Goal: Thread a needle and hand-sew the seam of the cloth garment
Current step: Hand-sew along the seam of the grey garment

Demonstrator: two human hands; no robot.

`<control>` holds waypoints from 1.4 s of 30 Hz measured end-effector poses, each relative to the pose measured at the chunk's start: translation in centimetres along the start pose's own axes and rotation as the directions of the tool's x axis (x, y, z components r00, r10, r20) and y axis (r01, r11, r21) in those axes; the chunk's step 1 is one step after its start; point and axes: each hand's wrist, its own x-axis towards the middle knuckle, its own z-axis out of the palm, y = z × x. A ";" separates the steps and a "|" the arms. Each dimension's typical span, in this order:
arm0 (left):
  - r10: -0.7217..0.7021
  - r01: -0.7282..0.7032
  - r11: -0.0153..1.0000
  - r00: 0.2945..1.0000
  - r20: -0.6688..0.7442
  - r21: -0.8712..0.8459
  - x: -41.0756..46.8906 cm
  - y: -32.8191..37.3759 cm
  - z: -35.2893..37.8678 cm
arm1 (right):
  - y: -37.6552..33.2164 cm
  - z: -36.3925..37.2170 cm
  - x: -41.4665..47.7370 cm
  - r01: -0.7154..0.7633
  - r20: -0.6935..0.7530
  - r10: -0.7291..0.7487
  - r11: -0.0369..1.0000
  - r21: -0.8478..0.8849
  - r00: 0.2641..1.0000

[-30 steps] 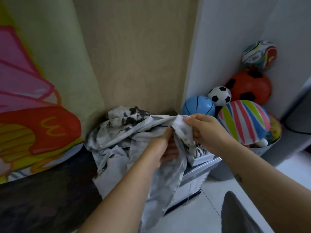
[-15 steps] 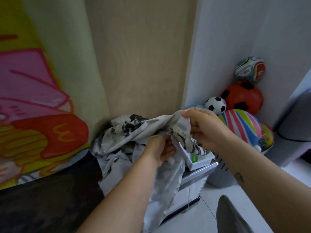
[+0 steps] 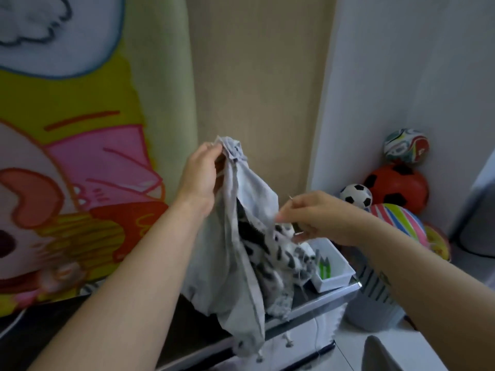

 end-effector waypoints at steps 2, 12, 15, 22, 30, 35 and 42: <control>0.004 -0.003 1.000 0.997 0.071 -0.015 -0.3 0.7 -0.6 | -2.1 -0.5 -0.6 0.102 -0.110 -0.107 0.993 -0.056 0.988; -0.156 0.150 0.988 0.959 0.236 0.047 -4.2 -0.5 -2.7 | -4.7 3.9 -0.2 0.456 -0.066 -0.537 0.769 -0.447 0.841; -0.186 0.188 0.982 0.960 0.211 0.010 -4.4 -0.4 -3.3 | -3.7 4.9 -0.2 0.478 -0.093 -0.594 0.722 -0.500 0.799; -0.257 0.264 0.965 0.931 0.258 0.011 -4.6 0.0 -3.9 | -4.3 4.6 -0.1 0.586 -0.180 -0.675 0.721 -0.370 0.716; -0.313 0.356 0.930 0.896 0.313 -0.088 -5.0 0.4 -3.8 | -4.0 4.7 0.3 0.633 0.038 -0.810 0.427 -0.645 0.585; -0.323 0.391 0.910 0.877 0.356 -0.137 -4.6 0.3 -3.5 | -3.2 5.2 0.7 0.605 0.088 -0.879 0.246 -0.757 0.468; -0.331 0.424 0.891 0.853 0.404 -0.164 -4.3 0.5 -3.2 | -4.2 4.3 2.1 0.601 0.157 -0.928 0.086 -0.794 0.339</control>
